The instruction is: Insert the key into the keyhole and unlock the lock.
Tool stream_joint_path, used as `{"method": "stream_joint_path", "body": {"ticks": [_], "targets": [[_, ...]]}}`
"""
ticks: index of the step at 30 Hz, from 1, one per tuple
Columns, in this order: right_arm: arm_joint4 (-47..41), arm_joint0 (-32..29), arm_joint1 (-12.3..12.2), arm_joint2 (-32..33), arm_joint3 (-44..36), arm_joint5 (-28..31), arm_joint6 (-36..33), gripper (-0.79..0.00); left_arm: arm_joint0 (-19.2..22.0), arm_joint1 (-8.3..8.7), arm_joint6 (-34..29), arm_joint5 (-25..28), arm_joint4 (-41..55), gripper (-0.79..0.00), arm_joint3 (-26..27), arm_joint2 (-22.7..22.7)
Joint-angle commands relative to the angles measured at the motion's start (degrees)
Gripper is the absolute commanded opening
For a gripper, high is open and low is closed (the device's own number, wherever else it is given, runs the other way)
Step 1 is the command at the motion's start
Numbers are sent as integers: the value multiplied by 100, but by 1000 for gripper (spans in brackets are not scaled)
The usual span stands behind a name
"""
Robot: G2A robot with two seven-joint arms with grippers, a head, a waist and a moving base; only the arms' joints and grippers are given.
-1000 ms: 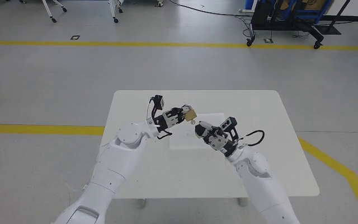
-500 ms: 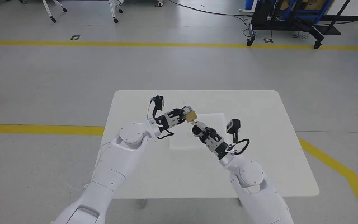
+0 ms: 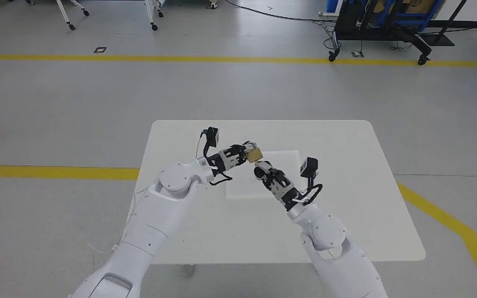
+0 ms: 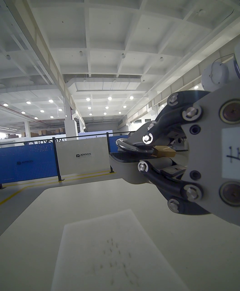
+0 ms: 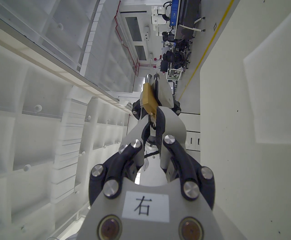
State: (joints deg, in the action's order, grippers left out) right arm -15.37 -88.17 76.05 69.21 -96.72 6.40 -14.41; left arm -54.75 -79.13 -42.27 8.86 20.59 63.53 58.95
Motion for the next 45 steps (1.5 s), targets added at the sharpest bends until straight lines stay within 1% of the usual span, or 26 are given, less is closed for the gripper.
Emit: {"method": "stream_joint_path", "body": {"ticks": [1, 4, 8, 10, 13, 14, 18, 21, 25, 33, 35, 36, 37, 38, 39, 42, 45], "targets": [[16, 20, 3, -12, 13, -15, 31, -785, 2, 0, -7, -9, -5, -785, 1, 2], [-92, 44, 13, -22, 20, -59, 67, -785, -5, 0, -23, -7, -1, -785, 13, 2], [-666, 50, 27, 27, 84, -79, -123, -785, -18, 2, -57, 38, -18, -785, 33, 2], [-1240, 90, 27, 87, 167, -158, -557, -785, -27, 4, -96, 95, -21, -785, 52, 5], [-2165, 184, 5, 256, 424, -372, -1470, -785, -43, 11, -158, 184, -46, -785, 75, 14], [-2526, 225, -2, 312, 553, -515, -1824, -785, -50, 14, -170, 220, -56, -785, 84, 17], [-3527, 482, -22, 477, 1115, -1060, -2863, -785, -76, 20, -202, 360, -80, -785, 120, 28], [-3999, 709, -30, 510, 1569, -1424, -3504, -785, -103, 23, -196, 475, -89, -785, 142, 40], [-4326, 961, -36, 492, 2035, -1761, -4062, -785, -125, 28, -205, 570, -100, -785, 163, 53], [-4473, 1134, -44, 440, 2349, -1843, -4421, -785, -137, 32, -214, 646, -113, -785, 179, 61], [-4378, 1145, -58, 469, 2359, -1733, -4411, -785, -136, 35, -219, 656, -119, -785, 179, 72], [-4290, 1145, -67, 472, 2342, -1677, -4425, -683, -135, 37, -214, 648, -119, -785, 175, 77], [-4164, 1136, -78, 484, 2322, -1588, -4384, -514, -132, 38, -213, 645, -121, -785, 174, 80], [-4077, 1115, -86, 490, 2286, -1517, -4333, -117, -131, 38, -205, 639, -124, -785, 171, 84], [-3941, 1090, -96, 503, 2228, -1405, -4264, 0, -123, 40, -191, 618, -137, -785, 163, 89], [-3411, 951, -144, 600, 1996, -1019, -3946, 0, -99, 44, -78, 526, -177, -785, 151, 118], [-2882, 684, -205, 779, 1670, -602, -3626, 0, -64, 50, 37, 365, -307, -785, 147, 118]]}}
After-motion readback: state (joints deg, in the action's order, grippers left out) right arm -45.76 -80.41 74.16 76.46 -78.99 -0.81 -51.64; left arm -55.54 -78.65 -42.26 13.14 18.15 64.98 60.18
